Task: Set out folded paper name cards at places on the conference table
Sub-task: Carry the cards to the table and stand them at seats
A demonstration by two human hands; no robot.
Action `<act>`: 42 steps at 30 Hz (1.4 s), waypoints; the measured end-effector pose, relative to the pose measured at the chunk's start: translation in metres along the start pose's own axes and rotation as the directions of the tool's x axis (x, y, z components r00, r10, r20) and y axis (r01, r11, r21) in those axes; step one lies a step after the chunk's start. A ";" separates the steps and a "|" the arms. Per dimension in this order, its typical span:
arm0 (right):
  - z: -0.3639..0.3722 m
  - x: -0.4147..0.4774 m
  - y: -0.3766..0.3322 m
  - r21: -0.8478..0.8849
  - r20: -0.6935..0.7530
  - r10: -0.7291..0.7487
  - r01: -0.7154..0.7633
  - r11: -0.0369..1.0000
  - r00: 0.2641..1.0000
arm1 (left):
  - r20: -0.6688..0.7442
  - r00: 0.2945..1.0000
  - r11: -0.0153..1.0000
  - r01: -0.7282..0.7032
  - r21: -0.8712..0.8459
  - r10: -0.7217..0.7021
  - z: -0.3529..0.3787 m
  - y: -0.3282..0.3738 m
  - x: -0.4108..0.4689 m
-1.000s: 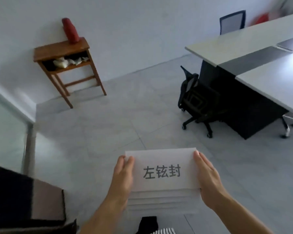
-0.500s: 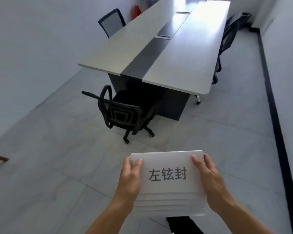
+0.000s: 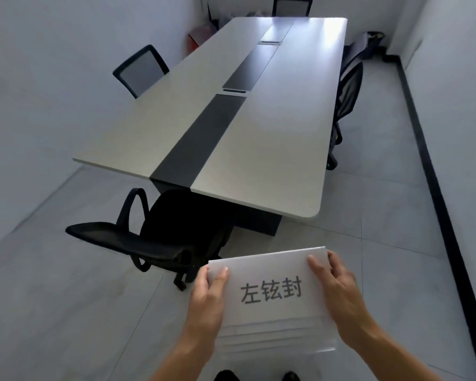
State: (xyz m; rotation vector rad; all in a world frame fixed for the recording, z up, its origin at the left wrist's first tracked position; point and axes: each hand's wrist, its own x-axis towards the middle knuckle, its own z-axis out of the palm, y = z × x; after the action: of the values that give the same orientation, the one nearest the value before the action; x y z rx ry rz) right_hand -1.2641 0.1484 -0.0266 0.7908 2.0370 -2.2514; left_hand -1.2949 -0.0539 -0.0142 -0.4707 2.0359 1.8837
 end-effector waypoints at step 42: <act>0.001 0.555 -0.063 -0.280 -0.027 -0.086 0.075 0.957 0.996 | 0.063 0.998 0.968 -0.013 0.249 -0.003 0.190 0.145 0.556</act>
State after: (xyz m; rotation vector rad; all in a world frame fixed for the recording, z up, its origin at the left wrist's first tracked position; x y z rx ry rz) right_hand -1.7699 0.3378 -0.1707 0.7454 2.3736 -1.9320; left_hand -1.8533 0.1355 -0.1507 -0.3363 2.1933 1.5922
